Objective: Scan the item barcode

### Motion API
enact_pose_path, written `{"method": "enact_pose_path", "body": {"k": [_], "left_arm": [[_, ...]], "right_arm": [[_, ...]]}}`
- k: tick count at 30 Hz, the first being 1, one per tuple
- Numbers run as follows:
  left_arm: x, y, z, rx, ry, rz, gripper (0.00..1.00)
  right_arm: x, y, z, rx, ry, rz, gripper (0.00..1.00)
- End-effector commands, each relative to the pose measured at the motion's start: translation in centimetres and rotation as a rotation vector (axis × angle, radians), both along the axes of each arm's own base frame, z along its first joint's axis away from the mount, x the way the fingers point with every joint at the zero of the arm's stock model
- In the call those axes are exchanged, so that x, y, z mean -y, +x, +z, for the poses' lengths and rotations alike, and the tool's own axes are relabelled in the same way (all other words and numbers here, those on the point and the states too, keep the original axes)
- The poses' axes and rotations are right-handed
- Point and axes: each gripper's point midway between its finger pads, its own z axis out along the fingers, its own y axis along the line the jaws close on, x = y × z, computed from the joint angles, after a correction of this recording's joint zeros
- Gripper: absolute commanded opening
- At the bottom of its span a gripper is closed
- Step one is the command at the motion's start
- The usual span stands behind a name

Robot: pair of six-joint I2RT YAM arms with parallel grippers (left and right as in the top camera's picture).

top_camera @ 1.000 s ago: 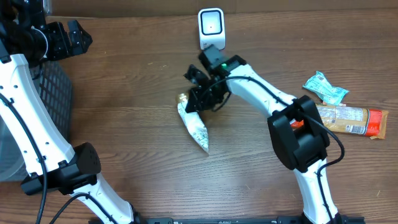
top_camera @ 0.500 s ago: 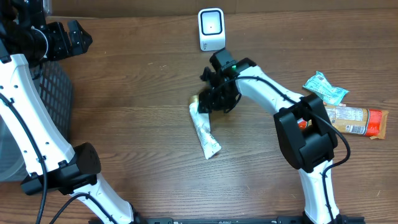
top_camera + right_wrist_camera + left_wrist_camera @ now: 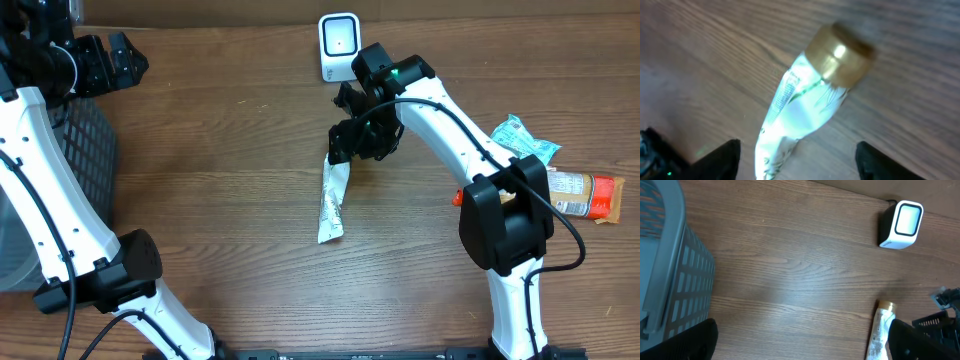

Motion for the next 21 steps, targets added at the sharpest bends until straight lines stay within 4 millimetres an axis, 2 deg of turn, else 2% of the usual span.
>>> {"method": "enact_pose_path", "body": {"k": [1,7,14,15,17,18,20,21], "left_arm": [[0.4,0.1,0.0,0.002,0.004,-0.027,0.99],[0.4,0.1,0.0,0.002,0.004,-0.027,0.99],[0.4,0.1,0.0,0.002,0.004,-0.027,1.00],[0.4,0.1,0.0,0.002,0.004,-0.027,1.00],[0.4,0.1,0.0,0.002,0.004,-0.027,1.00],[0.4,0.1,0.0,0.002,0.004,-0.027,0.99],[0.4,0.1,0.0,0.002,0.004,-0.027,1.00],[0.4,0.1,0.0,0.002,0.004,-0.027,1.00]], "right_arm": [[-0.5,-1.3,0.2,-0.086,0.010,-0.104,0.81],[-2.2,-3.5,-2.6,-0.141,-0.002,-0.113,0.84],[-3.0,-4.5,-5.1,-0.146,-0.005,-0.106,0.67],[-2.9,-4.6,-5.2,-0.146,-0.005,-0.106,0.61],[-3.0,-4.5,-5.2,-0.143,-0.003,-0.105,0.39],[-3.0,-4.5,-5.2,-0.141,-0.002,-0.105,0.24],[-3.0,-4.3,-5.2,-0.137,0.002,-0.107,0.11],[-2.9,-4.2,-5.2,-0.136,0.003,-0.109,0.11]]}}
